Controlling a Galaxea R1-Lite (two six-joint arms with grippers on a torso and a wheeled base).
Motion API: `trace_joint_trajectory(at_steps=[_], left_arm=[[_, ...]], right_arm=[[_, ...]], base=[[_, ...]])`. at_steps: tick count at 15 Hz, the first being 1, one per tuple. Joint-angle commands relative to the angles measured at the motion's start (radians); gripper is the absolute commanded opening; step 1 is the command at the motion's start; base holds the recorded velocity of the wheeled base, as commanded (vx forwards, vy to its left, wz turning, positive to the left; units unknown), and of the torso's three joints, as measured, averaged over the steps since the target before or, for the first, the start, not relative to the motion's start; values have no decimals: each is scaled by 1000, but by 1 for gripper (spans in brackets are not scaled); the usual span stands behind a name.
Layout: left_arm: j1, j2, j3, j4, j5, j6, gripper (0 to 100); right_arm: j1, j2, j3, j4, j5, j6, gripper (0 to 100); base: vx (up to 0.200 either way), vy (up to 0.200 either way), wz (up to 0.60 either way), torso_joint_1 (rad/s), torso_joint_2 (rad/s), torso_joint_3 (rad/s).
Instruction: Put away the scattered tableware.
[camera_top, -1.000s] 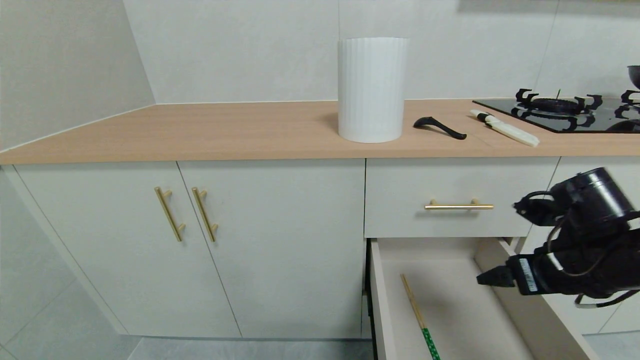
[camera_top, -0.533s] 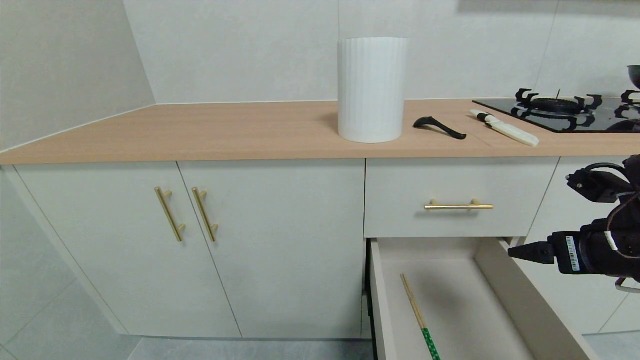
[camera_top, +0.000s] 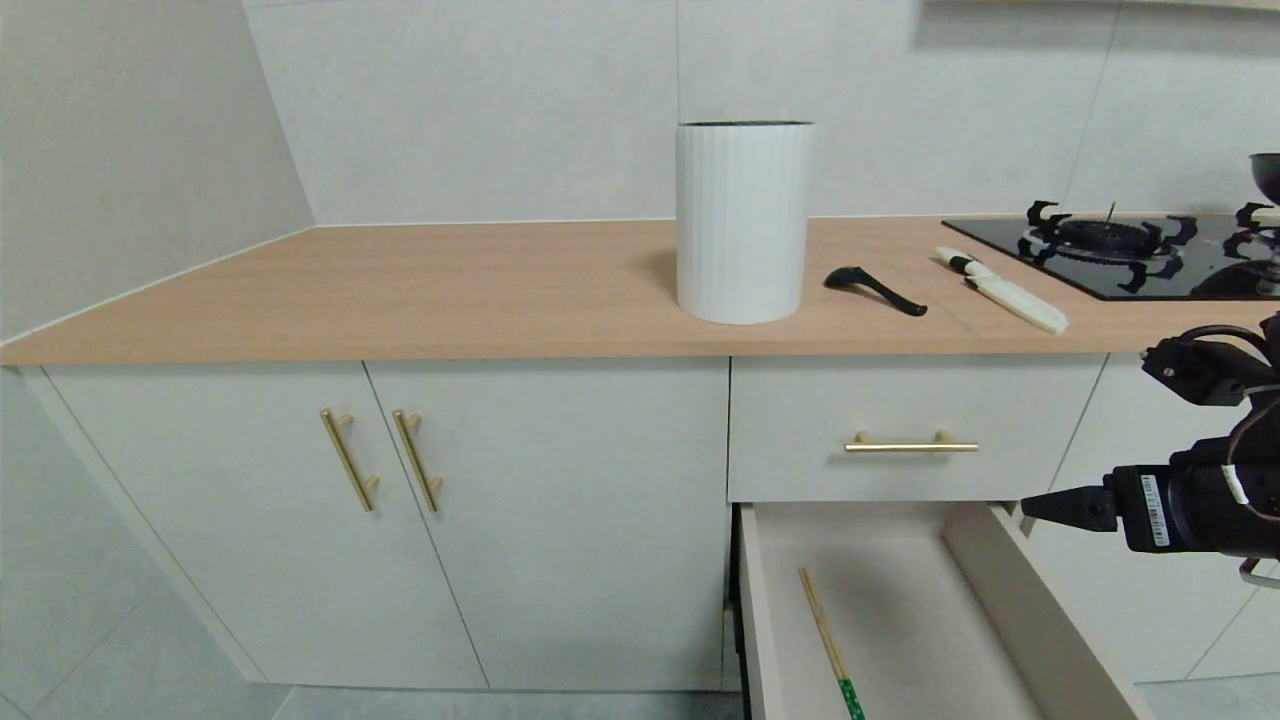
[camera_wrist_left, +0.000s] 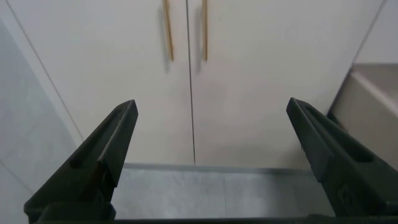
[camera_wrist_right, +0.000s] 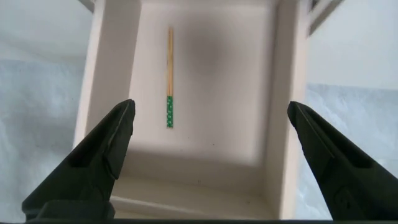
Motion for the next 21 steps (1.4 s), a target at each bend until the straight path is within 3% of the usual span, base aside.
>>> trace_joint_trajectory(at_steps=[1,16,19,21], left_arm=[[1,0,0,0,0,0,100],[1,0,0,0,0,0,100],[1,0,0,0,0,0,100],[1,0,0,0,0,0,100]], right_arm=[[0,2,2,0,0,1,100],[5,19,11,-1,0,-5,100],[5,23,31,-6,-8,-101,100],[-6,76,-1,-152,2,-117,100]], base=[[0,0,0,105,-520,-295],[0,0,0,197,-484,-293],[0,0,0,105,-222,-124],[0,0,0,13,-33,-25]])
